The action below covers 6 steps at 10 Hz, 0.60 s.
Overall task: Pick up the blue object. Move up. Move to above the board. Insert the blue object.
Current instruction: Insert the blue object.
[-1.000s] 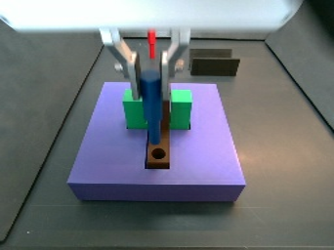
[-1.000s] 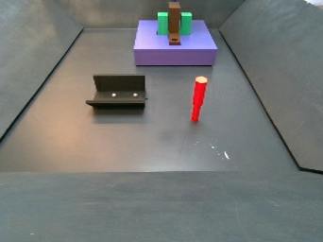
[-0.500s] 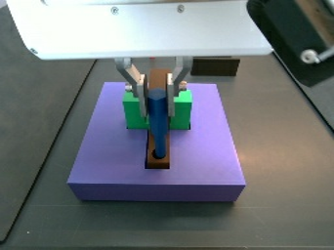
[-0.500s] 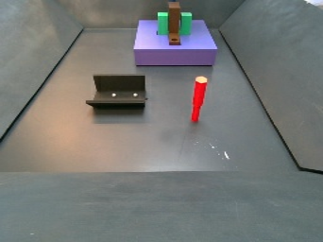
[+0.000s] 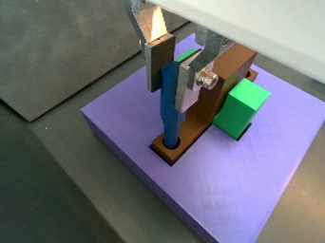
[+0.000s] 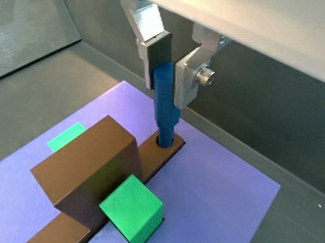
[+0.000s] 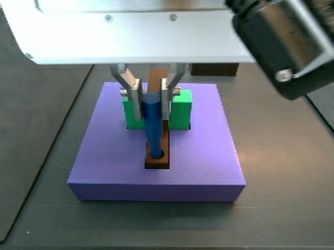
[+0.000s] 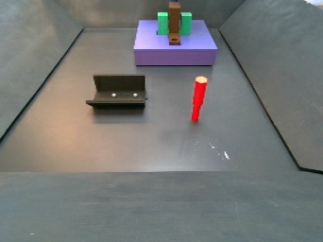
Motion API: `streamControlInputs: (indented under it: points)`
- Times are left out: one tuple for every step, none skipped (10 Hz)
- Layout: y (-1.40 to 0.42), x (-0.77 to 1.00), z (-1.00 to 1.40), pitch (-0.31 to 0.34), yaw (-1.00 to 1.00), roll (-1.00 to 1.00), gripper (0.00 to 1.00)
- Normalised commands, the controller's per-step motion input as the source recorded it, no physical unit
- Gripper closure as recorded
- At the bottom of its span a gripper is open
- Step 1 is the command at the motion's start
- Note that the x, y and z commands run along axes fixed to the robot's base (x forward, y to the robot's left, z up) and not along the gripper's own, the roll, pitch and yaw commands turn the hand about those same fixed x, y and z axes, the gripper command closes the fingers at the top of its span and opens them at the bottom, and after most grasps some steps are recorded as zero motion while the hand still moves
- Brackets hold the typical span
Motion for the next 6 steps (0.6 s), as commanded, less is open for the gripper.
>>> streamControlInputs:
  points:
    - [-0.07,0.0,-0.15,0.0,0.08,-0.02,1.0]
    - [-0.11,0.06,-0.31,0.0,0.08,0.01,1.0]
    - [-0.13,0.15,-0.36,0.033,0.09,0.09,1.0]
    - [-0.08,0.18,-0.41,0.041,0.07,0.12,1.0]
    - [-0.05,0.27,-0.28,0.087,0.07,0.13,1.0]
    - [-0.03,0.31,-0.21,0.117,0.07,0.19,1.0]
